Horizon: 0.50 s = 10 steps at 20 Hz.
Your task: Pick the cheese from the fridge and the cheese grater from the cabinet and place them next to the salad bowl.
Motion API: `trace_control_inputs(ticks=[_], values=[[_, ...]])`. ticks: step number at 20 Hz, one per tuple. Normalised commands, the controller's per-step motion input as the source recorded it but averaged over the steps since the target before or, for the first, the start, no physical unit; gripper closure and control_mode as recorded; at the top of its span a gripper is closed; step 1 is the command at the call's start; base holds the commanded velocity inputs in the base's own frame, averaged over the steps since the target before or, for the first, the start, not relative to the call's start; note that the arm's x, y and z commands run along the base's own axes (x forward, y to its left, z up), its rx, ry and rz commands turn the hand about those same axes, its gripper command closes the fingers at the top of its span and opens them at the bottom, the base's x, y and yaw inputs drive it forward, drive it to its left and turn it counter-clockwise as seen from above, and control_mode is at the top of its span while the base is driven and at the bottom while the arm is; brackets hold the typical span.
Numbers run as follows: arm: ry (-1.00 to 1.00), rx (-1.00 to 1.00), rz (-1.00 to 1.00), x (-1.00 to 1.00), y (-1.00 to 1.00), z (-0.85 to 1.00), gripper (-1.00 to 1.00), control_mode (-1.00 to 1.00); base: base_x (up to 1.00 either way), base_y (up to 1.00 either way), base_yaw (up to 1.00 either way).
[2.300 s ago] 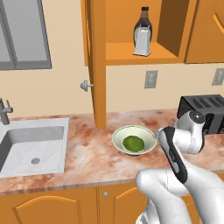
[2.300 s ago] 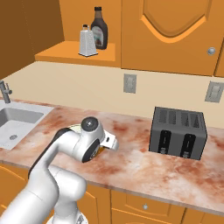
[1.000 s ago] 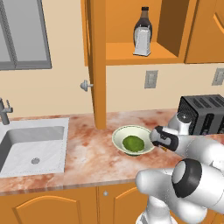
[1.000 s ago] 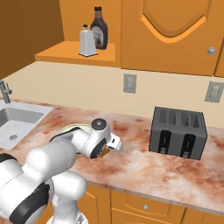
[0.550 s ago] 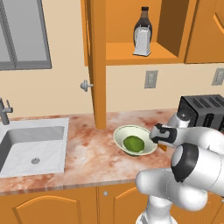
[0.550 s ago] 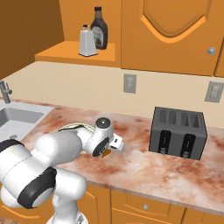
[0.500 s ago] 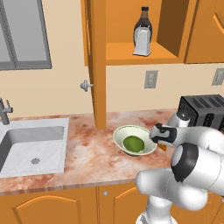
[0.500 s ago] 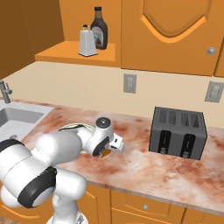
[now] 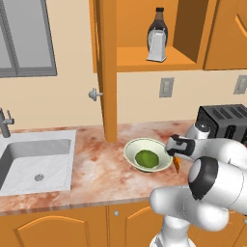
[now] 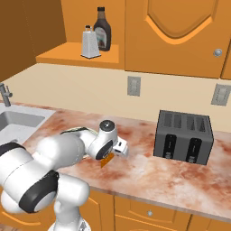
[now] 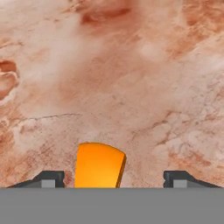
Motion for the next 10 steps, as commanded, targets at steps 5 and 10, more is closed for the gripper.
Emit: trace_control_inputs(ticks=[5, 10], values=[[-0.10, 0.00, 0.02, -0.16, 0.03, 0.36, -1.00, -1.00, 0.00, 0.00, 0.00], [-0.04, 0.00, 0.04, -0.27, 0.00, 0.56, -1.00, -1.00, 0.00, 0.00, 0.00]])
